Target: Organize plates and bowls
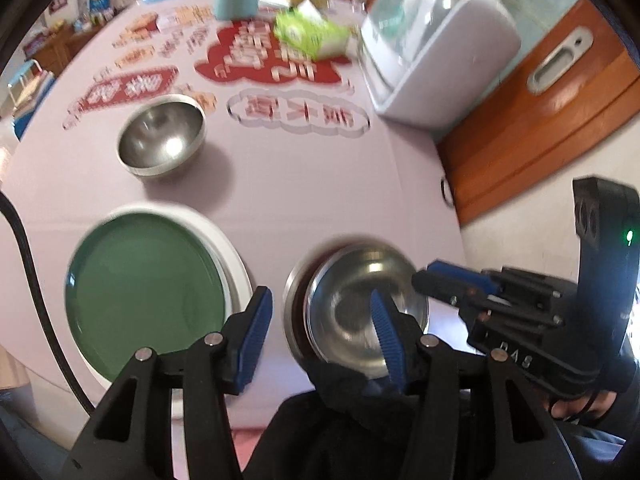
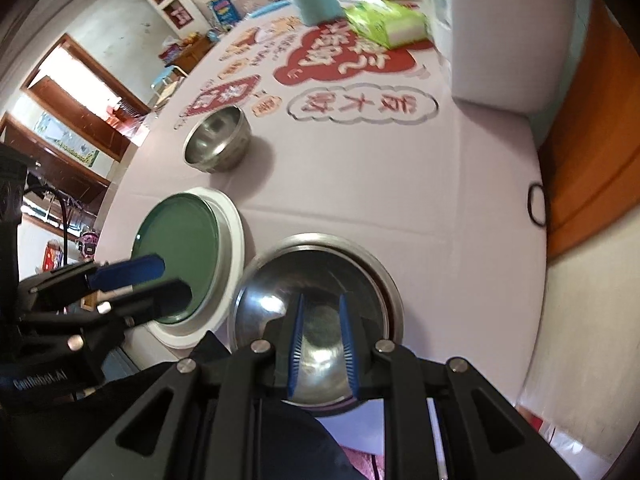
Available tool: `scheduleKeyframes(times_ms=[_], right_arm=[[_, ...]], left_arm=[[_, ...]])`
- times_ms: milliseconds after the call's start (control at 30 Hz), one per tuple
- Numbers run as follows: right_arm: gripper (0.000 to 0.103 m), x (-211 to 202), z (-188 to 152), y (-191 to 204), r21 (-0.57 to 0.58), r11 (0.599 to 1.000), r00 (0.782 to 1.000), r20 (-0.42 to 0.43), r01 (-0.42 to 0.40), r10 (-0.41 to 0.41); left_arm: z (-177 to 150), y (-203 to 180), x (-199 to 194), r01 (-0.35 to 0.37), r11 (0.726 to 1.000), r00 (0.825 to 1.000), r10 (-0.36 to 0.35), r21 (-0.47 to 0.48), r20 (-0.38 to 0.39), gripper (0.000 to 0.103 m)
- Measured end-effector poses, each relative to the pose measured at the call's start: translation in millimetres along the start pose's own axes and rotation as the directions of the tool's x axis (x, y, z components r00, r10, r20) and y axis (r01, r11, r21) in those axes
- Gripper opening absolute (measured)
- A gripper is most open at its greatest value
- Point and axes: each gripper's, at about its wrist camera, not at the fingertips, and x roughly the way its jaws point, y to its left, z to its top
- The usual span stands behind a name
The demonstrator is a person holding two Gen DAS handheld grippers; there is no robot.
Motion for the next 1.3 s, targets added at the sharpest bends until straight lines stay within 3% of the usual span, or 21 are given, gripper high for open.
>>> scheduleKeyframes(times_ms=[200,400,500,633,700,900,1300], right_arm=[[0.018,-10.4,9.2,17.8,-0.037,0.999,0.995,0.099,0.009,-0.005],[0.018,-15.1,14.8,46.6,-0.088,0.996,0.984,0.177,0.012,0.004],[0.019,-11.8,15.8,63.6,-0.109,0.994,0.981,0.192,0.010,0.011],[0.030,-7.1,18.3,84.2,-0.120,0.993,0.978,0.206,0.012,0.013],[0.031,-3.9,19.7,94.4,-0.119,0.993,0.977,0.212,0.016,0.010],[0.038,7.2,27.1,121.5,-0.085,0.996,0.973,0.232,0.028,-0.007],[0.054,25.7,41.9,158.1,0.061,0.996,0.941,0.330,0.060,-0.077]], left_arm=[[8.4,12.3,-25.3,-0.020,1.000,0.986,0.019,0.003,0.165,0.050],[7.9,35.3,-43.4,-0.050,0.999,0.964,0.051,-0.008,0.261,0.050],[8.1,50.1,-50.0,-0.061,0.998,0.957,0.061,-0.011,0.282,0.050],[7.8,71.9,-59.0,-0.070,0.997,0.948,0.069,-0.008,0.311,0.050],[8.1,83.3,-63.5,-0.078,0.997,0.943,0.075,-0.002,0.323,0.050],[13.0,117.9,-72.5,-0.079,0.997,0.941,0.069,0.016,0.331,0.051],[37.1,179.9,-77.4,-0.084,0.993,0.953,0.055,0.084,0.298,0.071]])
